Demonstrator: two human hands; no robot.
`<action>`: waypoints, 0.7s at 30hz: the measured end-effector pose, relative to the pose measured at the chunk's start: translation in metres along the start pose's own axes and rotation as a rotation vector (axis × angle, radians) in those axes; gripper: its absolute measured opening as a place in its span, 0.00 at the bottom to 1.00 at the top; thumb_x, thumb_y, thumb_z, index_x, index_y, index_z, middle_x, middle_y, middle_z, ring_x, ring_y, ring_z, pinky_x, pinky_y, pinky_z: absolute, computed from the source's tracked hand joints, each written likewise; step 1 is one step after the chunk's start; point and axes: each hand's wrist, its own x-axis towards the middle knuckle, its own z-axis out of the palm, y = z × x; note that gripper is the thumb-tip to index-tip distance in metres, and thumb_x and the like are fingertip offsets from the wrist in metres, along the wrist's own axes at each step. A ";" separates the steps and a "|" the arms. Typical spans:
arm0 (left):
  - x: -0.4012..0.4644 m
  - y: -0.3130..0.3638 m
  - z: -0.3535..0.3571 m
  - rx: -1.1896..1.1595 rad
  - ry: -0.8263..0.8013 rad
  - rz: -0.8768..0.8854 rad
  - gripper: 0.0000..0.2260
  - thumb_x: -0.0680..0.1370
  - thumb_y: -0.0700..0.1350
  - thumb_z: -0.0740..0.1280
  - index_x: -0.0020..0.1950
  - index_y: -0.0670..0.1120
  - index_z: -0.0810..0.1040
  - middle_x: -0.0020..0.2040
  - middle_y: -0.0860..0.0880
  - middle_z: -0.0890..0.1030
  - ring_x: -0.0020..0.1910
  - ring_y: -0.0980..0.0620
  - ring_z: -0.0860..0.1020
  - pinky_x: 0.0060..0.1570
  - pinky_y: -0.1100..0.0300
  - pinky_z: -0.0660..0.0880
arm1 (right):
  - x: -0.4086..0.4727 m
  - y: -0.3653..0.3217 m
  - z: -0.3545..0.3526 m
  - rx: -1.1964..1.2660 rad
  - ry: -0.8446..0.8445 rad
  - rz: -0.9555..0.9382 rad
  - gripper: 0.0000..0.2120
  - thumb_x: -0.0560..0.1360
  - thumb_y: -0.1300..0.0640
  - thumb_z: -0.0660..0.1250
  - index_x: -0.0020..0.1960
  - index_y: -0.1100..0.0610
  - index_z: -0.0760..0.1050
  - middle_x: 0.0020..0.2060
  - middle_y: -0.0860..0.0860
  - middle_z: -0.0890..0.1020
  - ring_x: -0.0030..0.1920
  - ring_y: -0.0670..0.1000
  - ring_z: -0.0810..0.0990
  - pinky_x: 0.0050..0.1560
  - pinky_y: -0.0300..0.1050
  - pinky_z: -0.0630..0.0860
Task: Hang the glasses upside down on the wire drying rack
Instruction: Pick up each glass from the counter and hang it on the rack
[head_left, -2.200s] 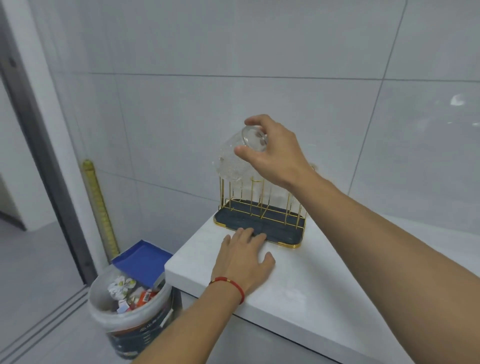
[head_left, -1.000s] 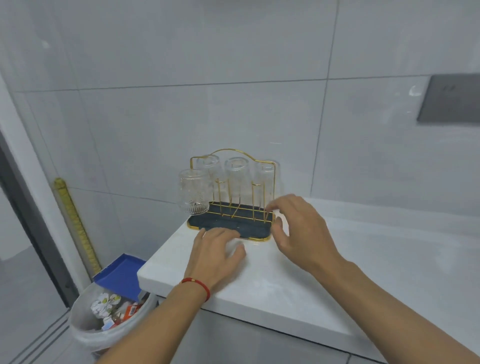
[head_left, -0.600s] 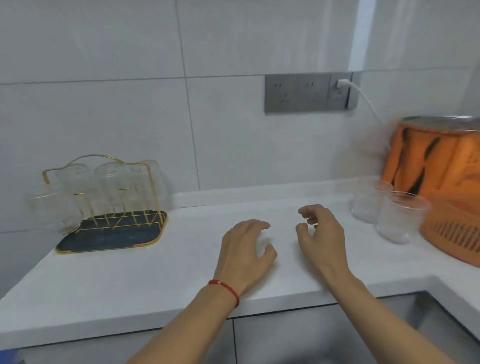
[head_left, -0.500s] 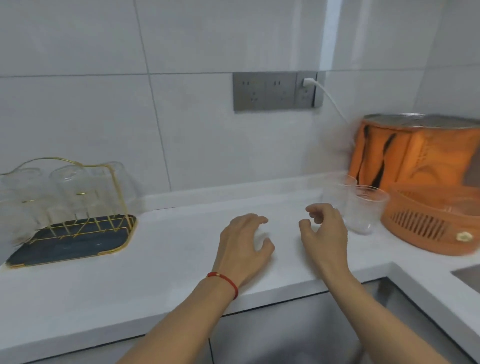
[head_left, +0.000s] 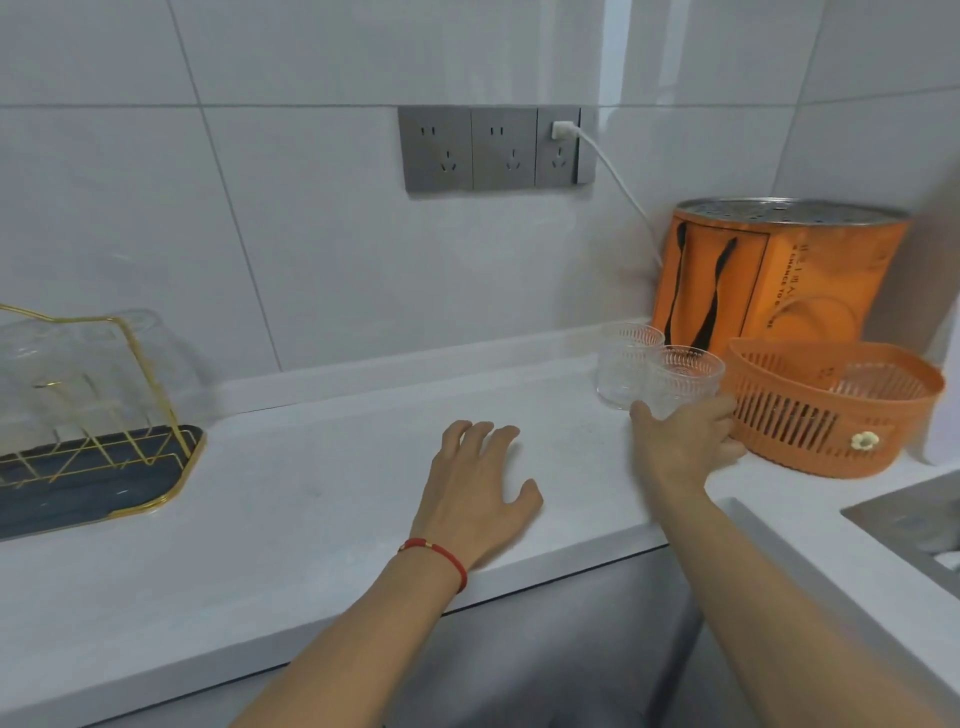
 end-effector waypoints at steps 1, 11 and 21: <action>0.000 0.001 0.000 0.004 -0.003 0.004 0.27 0.75 0.56 0.63 0.74 0.50 0.67 0.73 0.50 0.69 0.75 0.48 0.56 0.72 0.52 0.62 | 0.004 0.001 0.003 -0.006 0.005 0.004 0.43 0.73 0.49 0.76 0.76 0.67 0.57 0.74 0.68 0.69 0.74 0.65 0.66 0.70 0.58 0.59; -0.003 0.002 -0.007 -0.151 0.032 -0.001 0.26 0.77 0.52 0.66 0.73 0.48 0.68 0.70 0.51 0.72 0.73 0.53 0.59 0.70 0.58 0.63 | -0.013 0.006 -0.006 0.106 0.008 -0.131 0.42 0.69 0.42 0.77 0.71 0.65 0.64 0.68 0.63 0.73 0.68 0.65 0.68 0.69 0.62 0.68; -0.025 0.000 -0.051 -0.717 0.214 -0.287 0.45 0.61 0.71 0.73 0.74 0.58 0.64 0.59 0.61 0.77 0.54 0.64 0.78 0.52 0.64 0.76 | -0.120 -0.034 -0.009 0.281 -0.647 -0.691 0.39 0.61 0.38 0.80 0.68 0.41 0.68 0.60 0.41 0.75 0.57 0.35 0.76 0.49 0.28 0.74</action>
